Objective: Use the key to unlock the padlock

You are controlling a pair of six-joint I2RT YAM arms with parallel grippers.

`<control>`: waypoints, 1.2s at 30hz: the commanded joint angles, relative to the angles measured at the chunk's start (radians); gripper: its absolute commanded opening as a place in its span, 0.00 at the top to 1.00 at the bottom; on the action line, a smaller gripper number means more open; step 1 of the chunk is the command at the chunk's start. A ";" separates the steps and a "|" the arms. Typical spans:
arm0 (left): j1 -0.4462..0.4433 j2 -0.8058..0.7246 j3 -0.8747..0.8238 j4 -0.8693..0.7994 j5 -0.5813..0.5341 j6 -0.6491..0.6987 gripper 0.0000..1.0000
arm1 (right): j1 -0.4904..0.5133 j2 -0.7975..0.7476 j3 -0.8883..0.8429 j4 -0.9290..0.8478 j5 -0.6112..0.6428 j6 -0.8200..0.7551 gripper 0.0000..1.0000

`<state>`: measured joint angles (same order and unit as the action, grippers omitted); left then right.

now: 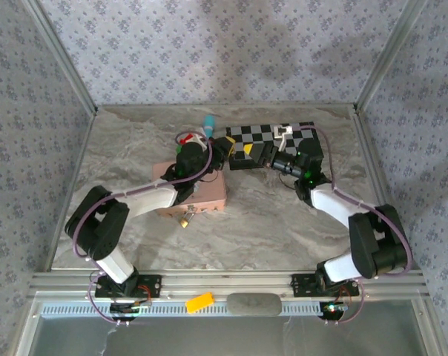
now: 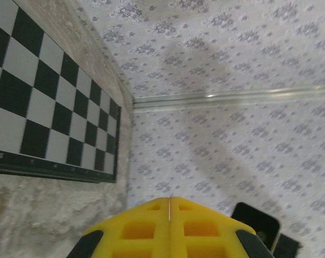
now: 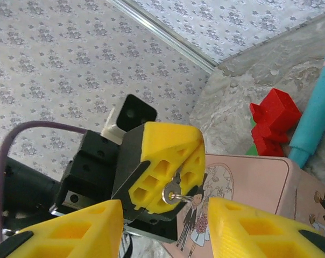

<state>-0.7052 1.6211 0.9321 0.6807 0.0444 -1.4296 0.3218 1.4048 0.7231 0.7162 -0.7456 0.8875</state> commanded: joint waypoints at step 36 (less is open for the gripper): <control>-0.018 -0.123 0.028 -0.253 0.037 0.157 1.00 | 0.218 -0.045 0.151 -0.418 0.337 -0.516 0.60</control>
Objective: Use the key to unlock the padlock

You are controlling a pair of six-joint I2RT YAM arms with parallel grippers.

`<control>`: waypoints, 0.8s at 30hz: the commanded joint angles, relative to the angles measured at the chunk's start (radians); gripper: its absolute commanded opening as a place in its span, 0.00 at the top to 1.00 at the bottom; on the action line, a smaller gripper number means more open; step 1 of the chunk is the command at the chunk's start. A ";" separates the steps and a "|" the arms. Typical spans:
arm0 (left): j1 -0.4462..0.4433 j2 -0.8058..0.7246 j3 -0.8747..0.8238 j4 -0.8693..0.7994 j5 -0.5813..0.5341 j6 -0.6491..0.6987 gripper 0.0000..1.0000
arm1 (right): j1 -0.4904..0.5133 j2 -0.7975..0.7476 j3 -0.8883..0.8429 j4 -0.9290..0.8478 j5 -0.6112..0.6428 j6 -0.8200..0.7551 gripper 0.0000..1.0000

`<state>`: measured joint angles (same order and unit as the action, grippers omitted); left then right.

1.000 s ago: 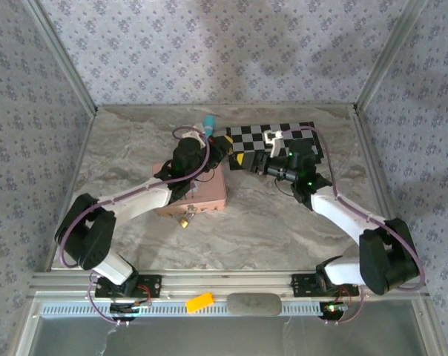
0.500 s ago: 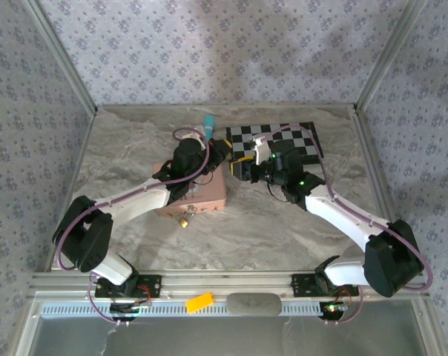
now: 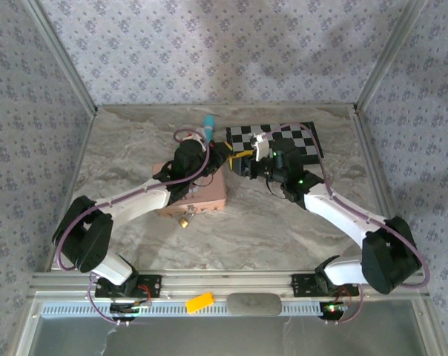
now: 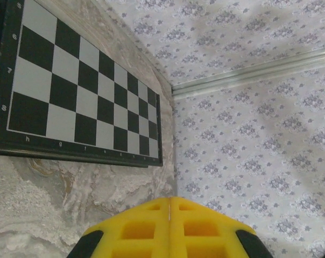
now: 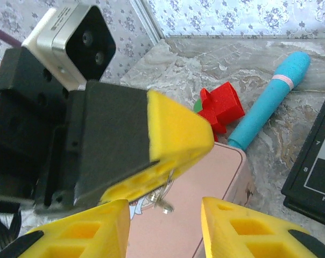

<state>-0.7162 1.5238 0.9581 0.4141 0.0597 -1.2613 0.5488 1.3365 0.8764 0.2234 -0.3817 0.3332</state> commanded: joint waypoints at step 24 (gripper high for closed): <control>0.134 -0.068 -0.085 0.203 0.192 0.076 0.25 | -0.220 -0.005 -0.119 0.263 -0.295 0.238 1.00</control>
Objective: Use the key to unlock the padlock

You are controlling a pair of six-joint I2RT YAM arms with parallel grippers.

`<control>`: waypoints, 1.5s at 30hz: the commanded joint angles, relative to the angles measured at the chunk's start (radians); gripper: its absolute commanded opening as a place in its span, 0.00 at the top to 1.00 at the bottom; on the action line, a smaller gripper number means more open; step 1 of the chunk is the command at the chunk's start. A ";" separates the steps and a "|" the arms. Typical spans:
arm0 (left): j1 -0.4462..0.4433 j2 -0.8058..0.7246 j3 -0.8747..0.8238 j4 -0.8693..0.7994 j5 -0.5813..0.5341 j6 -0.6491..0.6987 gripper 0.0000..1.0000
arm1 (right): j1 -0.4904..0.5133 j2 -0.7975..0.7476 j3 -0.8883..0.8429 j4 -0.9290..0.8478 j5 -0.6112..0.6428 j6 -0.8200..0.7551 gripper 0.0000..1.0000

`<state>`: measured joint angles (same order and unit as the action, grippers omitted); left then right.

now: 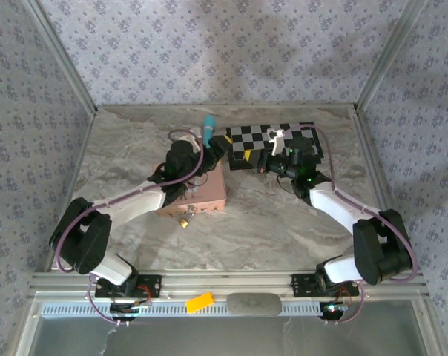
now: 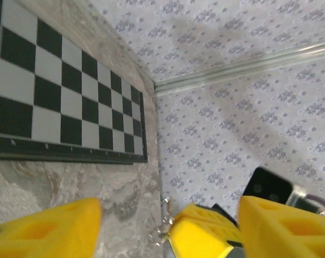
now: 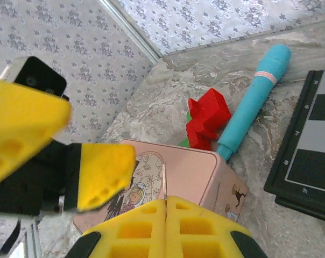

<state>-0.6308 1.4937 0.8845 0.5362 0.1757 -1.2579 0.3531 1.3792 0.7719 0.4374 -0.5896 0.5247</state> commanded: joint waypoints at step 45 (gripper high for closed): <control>-0.030 0.020 0.077 -0.029 0.144 -0.128 0.52 | 0.453 -0.102 0.115 -0.237 0.804 -0.891 1.00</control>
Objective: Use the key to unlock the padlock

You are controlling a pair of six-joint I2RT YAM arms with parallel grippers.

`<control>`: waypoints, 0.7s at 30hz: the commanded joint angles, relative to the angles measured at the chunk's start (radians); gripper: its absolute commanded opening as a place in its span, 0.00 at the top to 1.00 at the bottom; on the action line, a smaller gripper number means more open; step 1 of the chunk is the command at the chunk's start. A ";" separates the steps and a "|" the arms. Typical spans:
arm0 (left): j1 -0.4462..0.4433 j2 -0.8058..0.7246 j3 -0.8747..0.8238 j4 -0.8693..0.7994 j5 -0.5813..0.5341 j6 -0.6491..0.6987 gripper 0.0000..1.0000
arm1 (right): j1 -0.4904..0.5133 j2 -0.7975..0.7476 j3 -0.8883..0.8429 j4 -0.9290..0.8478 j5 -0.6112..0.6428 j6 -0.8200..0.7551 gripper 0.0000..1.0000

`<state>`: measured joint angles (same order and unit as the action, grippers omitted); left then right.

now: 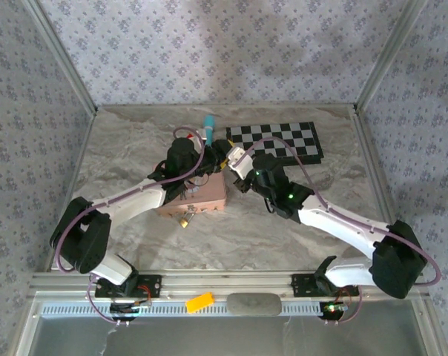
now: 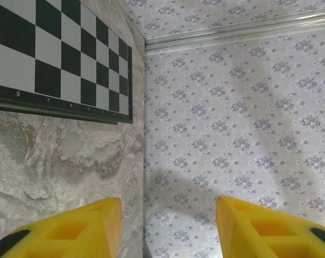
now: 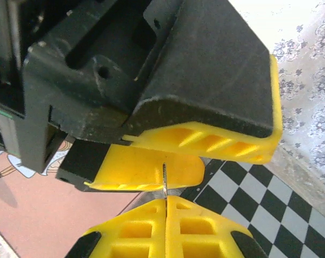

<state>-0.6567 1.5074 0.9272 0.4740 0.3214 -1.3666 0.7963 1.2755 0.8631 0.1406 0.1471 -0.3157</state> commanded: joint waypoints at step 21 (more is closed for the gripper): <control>-0.002 0.031 0.040 0.010 -0.012 -0.018 1.00 | 0.053 0.025 0.021 0.078 0.114 -0.130 1.00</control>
<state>-0.6556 1.5414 0.9371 0.4652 0.3141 -1.3991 0.8402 1.3148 0.8631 0.2157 0.2768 -0.4381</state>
